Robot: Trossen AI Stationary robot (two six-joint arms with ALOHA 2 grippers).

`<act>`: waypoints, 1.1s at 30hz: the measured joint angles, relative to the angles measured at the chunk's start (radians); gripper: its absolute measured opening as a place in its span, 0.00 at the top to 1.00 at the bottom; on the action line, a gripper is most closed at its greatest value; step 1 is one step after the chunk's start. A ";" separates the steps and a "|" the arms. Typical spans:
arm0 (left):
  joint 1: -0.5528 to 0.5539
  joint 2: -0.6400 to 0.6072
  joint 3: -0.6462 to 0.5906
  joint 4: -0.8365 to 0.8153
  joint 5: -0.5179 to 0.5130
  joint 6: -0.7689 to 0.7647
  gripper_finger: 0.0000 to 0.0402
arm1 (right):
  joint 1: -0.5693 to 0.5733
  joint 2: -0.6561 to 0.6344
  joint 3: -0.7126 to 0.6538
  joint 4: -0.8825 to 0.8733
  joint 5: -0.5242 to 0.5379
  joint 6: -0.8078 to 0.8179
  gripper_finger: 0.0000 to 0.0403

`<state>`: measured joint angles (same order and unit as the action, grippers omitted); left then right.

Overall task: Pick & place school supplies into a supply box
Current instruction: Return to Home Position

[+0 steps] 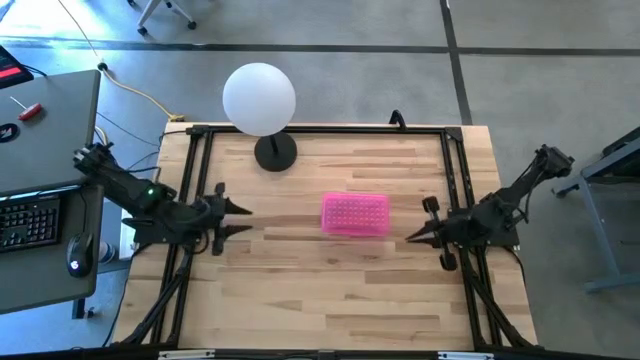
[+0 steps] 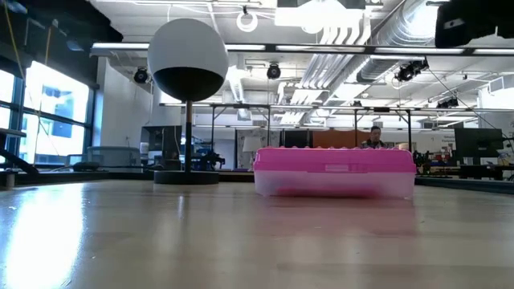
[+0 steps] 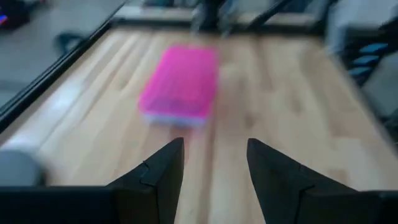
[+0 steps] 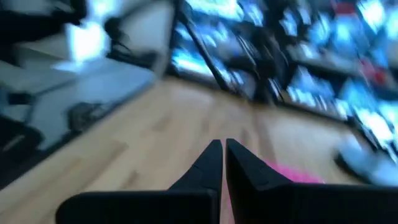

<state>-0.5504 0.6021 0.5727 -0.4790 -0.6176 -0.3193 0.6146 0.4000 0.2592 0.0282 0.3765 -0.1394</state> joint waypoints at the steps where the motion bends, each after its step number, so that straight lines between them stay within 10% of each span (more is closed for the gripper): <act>1: 0.001 -0.049 -0.052 0.066 0.024 0.039 0.48 | -0.003 -0.025 -0.031 0.058 -0.031 -0.046 1.00; 14: 0.120 -0.603 -0.373 0.200 0.041 0.110 0.48 | -0.078 -0.392 -0.225 0.124 -0.080 -0.104 1.00; 19: 0.168 -0.584 -0.458 0.268 0.090 0.081 0.48 | -0.115 -0.388 -0.225 0.081 -0.071 -0.091 1.00; 26: 0.184 -0.528 -0.492 0.311 0.109 0.026 0.48 | -0.138 -0.380 -0.225 0.058 0.243 -0.046 1.00; 33: 0.184 -0.506 -0.491 0.304 0.142 0.023 0.48 | -0.137 -0.368 -0.226 0.019 0.261 0.121 1.00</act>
<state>-0.3664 0.0966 0.0822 -0.1746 -0.4758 -0.2964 0.4774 0.0319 0.0334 0.0469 0.6376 -0.0182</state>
